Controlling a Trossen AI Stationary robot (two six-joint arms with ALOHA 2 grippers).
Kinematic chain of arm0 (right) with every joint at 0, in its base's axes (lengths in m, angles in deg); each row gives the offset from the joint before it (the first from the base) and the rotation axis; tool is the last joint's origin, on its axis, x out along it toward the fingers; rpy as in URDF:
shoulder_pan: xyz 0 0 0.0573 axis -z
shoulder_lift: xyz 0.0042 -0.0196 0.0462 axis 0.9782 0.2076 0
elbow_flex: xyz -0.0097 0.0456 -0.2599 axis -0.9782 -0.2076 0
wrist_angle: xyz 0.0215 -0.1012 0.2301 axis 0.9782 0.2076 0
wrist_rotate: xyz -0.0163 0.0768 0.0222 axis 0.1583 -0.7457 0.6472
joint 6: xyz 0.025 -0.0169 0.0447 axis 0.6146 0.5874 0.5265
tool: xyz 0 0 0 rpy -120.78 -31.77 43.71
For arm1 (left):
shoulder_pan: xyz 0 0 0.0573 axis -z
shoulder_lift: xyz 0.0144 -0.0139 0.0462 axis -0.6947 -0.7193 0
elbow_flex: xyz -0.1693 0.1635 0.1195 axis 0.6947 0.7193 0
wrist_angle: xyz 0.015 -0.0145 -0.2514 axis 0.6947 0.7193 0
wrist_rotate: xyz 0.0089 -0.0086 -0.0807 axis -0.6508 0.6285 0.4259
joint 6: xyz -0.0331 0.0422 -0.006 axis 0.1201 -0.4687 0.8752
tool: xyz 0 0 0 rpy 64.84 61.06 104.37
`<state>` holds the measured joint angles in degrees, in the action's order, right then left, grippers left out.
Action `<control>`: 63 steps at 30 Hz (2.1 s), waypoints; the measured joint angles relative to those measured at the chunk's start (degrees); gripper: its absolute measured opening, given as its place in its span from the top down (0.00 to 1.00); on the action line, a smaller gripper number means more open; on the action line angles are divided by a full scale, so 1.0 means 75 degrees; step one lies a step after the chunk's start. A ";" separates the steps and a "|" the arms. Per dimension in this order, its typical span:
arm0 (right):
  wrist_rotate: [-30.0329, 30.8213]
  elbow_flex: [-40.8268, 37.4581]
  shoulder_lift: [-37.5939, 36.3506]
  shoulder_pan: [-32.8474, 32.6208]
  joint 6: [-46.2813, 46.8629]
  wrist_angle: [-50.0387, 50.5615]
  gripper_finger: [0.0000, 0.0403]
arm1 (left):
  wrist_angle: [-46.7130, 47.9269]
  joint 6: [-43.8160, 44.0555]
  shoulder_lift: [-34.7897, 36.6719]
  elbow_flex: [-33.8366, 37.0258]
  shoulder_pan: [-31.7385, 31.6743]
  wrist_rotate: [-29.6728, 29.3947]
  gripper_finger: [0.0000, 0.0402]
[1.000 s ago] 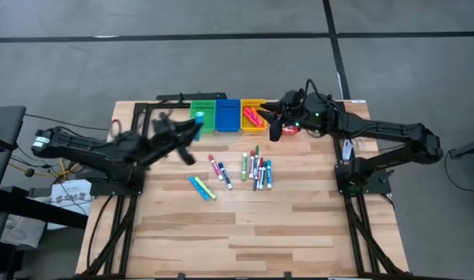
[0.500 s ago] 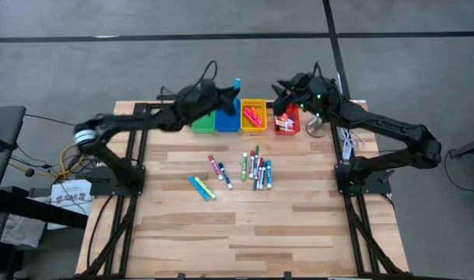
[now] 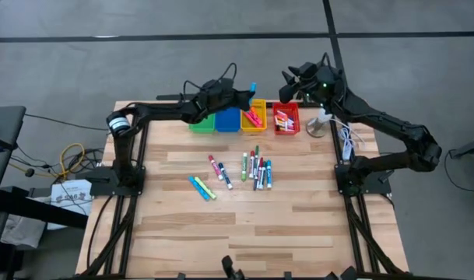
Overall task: Pick & Place Markers
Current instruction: Put the left blue highlighter into the yellow basket, then put the blue highlighter into the yellow basket
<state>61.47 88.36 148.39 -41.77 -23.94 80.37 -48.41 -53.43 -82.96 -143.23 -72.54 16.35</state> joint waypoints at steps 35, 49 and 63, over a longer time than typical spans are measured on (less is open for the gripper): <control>-0.0020 0.0000 0.0017 0.0085 -0.0528 -0.0281 0.70 | 0.0065 -0.1645 0.0476 0.0020 0.0369 0.0289 0.60; -0.0035 -0.0001 0.0017 -0.0522 0.0881 0.0516 0.70 | 0.2426 -0.4002 0.3782 0.1534 0.1956 0.0057 0.67; -0.1304 0.0002 0.0017 -0.2437 0.2322 0.2691 0.70 | 0.3366 -0.3654 0.5713 0.4240 0.3605 -0.1691 0.71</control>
<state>51.69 88.38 148.52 -60.05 -6.53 100.55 -23.16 -80.84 -40.12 -111.44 -45.50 3.67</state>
